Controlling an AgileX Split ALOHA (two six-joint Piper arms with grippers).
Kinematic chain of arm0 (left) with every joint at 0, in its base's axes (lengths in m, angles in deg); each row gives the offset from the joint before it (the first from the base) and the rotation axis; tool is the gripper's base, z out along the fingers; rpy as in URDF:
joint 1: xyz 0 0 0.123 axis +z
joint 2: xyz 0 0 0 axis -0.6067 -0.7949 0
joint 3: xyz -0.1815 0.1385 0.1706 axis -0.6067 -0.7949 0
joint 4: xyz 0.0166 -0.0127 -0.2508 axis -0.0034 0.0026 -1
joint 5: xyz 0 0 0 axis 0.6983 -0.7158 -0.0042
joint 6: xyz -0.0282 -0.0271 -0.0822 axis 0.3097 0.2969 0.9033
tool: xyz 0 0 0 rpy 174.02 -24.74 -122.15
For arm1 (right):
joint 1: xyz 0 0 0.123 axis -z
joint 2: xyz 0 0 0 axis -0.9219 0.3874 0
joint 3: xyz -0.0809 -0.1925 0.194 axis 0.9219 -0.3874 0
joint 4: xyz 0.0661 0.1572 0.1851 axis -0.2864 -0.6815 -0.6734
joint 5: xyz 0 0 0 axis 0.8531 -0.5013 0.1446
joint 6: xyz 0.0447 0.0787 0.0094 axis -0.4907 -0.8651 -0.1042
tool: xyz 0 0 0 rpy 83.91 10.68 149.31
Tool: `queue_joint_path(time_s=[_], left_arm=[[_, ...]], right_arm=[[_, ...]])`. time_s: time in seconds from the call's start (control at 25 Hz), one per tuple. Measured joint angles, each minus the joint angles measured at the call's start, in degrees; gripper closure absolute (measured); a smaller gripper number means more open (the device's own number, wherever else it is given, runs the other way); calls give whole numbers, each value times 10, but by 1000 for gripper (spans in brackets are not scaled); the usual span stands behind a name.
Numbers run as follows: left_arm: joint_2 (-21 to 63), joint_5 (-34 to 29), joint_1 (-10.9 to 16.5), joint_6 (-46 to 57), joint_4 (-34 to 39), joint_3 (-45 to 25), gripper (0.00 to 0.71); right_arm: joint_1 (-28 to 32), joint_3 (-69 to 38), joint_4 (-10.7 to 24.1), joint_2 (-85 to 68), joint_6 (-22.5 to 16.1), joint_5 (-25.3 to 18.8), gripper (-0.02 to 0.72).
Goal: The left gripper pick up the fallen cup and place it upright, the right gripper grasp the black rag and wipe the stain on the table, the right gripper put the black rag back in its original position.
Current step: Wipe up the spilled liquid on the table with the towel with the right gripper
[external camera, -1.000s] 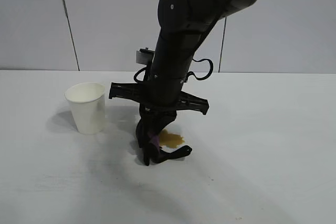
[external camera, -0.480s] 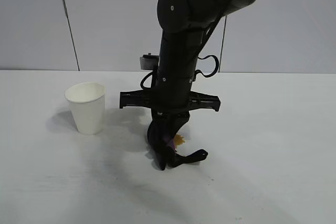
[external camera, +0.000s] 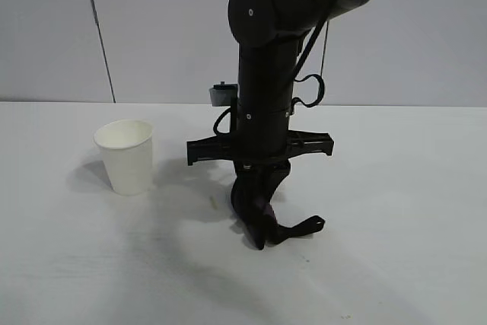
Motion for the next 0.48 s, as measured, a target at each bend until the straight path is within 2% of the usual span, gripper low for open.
queue_joint_path(time_s=[0.16, 0.24, 0.32, 0.48], left_arm=[[0, 0, 0, 0, 0, 0, 80], [0, 0, 0, 0, 0, 0, 80], [0, 0, 0, 0, 0, 0, 80], [0, 0, 0, 0, 0, 0, 80]], right_arm=[[0, 0, -88, 0, 12, 42, 624], [0, 0, -121, 0, 18, 68, 624], [0, 0, -137, 0, 21, 92, 624], [0, 0, -144, 0, 23, 123, 624]])
